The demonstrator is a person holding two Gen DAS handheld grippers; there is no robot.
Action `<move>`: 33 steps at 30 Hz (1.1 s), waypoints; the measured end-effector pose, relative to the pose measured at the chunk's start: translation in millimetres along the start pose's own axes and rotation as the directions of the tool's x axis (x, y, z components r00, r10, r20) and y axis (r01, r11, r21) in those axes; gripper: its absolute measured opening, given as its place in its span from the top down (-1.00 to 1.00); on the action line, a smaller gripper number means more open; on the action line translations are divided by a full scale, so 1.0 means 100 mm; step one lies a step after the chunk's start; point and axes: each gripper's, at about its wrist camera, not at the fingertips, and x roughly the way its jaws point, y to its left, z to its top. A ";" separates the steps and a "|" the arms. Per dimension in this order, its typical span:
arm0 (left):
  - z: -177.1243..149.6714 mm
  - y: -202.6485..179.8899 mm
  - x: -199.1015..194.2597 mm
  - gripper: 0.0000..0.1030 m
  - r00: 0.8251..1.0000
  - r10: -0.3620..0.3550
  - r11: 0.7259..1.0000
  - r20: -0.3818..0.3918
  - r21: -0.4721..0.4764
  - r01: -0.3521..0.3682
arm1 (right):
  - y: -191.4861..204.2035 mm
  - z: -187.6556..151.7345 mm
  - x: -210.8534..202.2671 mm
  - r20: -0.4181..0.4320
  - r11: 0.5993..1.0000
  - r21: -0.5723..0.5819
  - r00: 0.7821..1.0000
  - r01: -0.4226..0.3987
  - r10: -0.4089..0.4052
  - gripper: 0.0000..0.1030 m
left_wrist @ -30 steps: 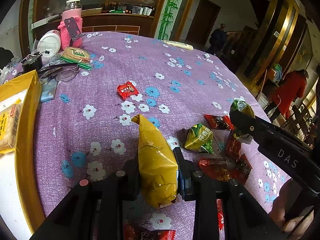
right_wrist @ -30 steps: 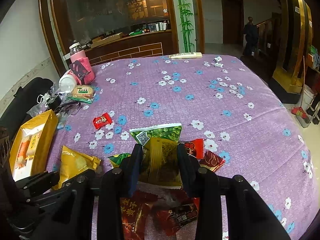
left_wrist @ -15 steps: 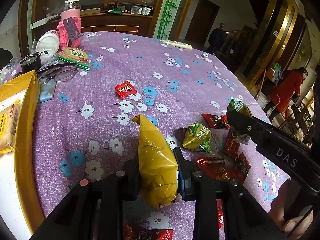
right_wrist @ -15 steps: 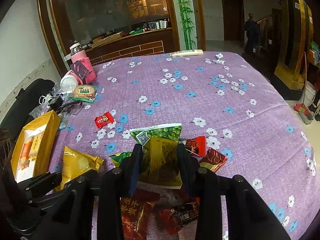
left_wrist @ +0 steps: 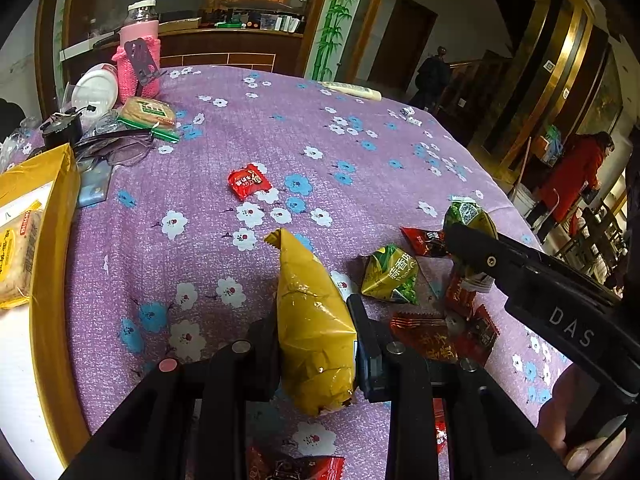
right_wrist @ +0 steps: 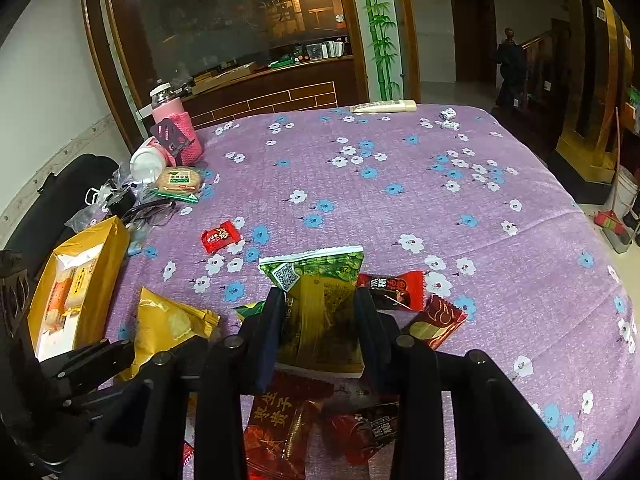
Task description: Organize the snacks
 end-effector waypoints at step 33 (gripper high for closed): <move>0.01 -0.08 -0.12 0.43 0.999 -0.013 1.000 0.035 0.021 0.012 | 0.01 0.01 -0.05 0.015 1.000 0.008 1.000 -0.013 0.013 0.34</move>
